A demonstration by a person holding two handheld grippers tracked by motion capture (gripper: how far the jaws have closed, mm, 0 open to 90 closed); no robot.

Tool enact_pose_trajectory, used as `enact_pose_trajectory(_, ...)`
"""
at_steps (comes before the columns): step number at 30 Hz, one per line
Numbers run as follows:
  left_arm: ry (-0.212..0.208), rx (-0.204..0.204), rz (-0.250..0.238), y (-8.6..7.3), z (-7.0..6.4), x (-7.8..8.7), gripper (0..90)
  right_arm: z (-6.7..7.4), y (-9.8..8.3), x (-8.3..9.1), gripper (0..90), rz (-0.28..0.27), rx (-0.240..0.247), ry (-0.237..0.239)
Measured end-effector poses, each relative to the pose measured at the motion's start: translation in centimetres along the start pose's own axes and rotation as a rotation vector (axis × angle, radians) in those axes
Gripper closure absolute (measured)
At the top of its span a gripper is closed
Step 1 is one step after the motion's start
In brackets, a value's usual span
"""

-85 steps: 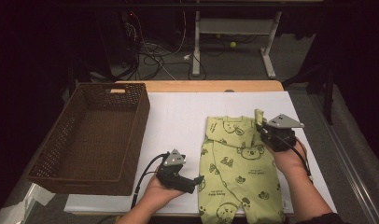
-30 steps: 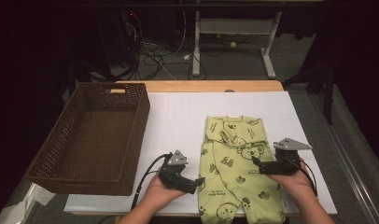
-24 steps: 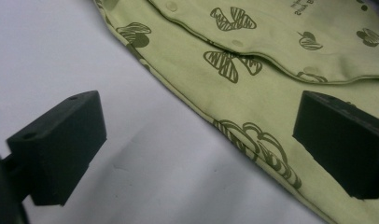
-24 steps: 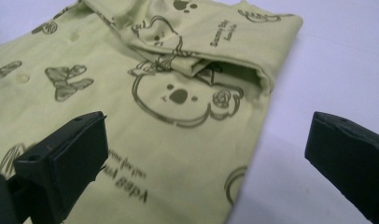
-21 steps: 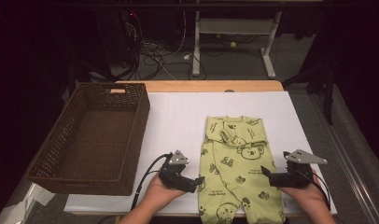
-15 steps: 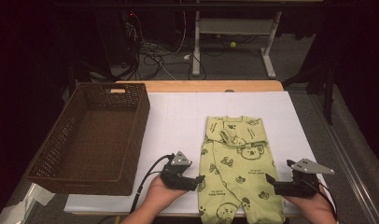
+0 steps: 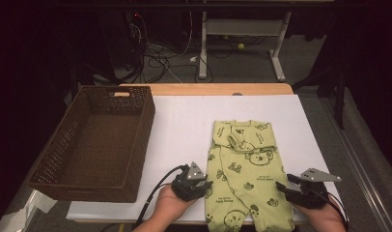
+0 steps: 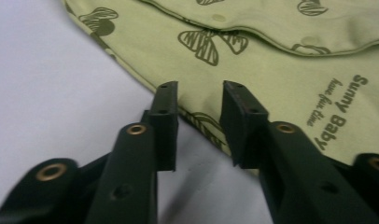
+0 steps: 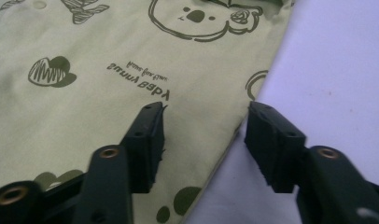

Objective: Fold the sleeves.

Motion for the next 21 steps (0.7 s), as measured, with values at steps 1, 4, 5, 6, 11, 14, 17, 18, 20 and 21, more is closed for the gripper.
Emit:
enact_pose_trajectory(1, -0.011, 0.0, 0.001, 0.0, -0.1, 0.1, 69.2, 0.0, -0.1, 0.0, 52.5, 0.001, 0.004, -0.003)
enact_pose_trajectory(4, -0.026, -0.025, 0.009, -0.1, -0.4, 0.2, 81.3, 0.3, -0.2, 0.1, 61.0, -0.003, 0.008, 0.002)
enact_pose_trajectory(5, -0.022, -0.025, 0.005, -0.1, -0.4, 0.1, 82.3, 0.3, -0.2, 0.2, 63.5, -0.003, 0.006, -0.001)
enact_pose_trajectory(6, -0.022, -0.025, 0.005, -0.1, -0.4, 0.2, 82.5, 0.4, -0.3, 0.1, 67.2, -0.005, 0.007, 0.002)
enact_pose_trajectory(11, -0.027, -0.026, 0.013, -0.1, -0.4, 0.3, 83.5, 0.9, -0.2, 0.0, 85.6, -0.005, 0.029, 0.028)
enact_pose_trajectory(14, -0.026, -0.019, 0.012, -0.1, -0.1, 0.5, 84.1, 0.9, -0.2, 0.1, 86.9, -0.003, 0.029, 0.03)
enact_pose_trajectory(17, -0.035, -0.005, -0.007, 0.1, 0.1, 0.9, 84.1, 0.9, 0.0, 0.4, 86.9, -0.012, 0.044, 0.027)
enact_pose_trajectory(18, -0.035, 0.005, -0.013, 0.2, 0.0, 1.0, 84.1, 0.9, 0.1, 0.6, 86.9, -0.02, 0.044, 0.025)
enact_pose_trajectory(20, -0.038, 0.011, -0.022, 0.2, 0.1, 1.2, 84.1, 0.9, 0.2, 0.9, 87.0, -0.032, 0.041, 0.022)
enact_pose_trajectory(21, -0.041, 0.013, -0.023, 0.3, 0.1, 1.3, 84.1, 0.8, 0.2, 1.0, 87.0, -0.036, 0.041, 0.02)
Point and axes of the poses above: each handheld gripper's, and its own axes: x roughly backward along the jaws, y roughly out of its top, z roughly to its left, the point moved 10 cm from there along -x, roughly forward along the jaws, and after that the axes turned 14 degrees about y, right-handed, at the moved point
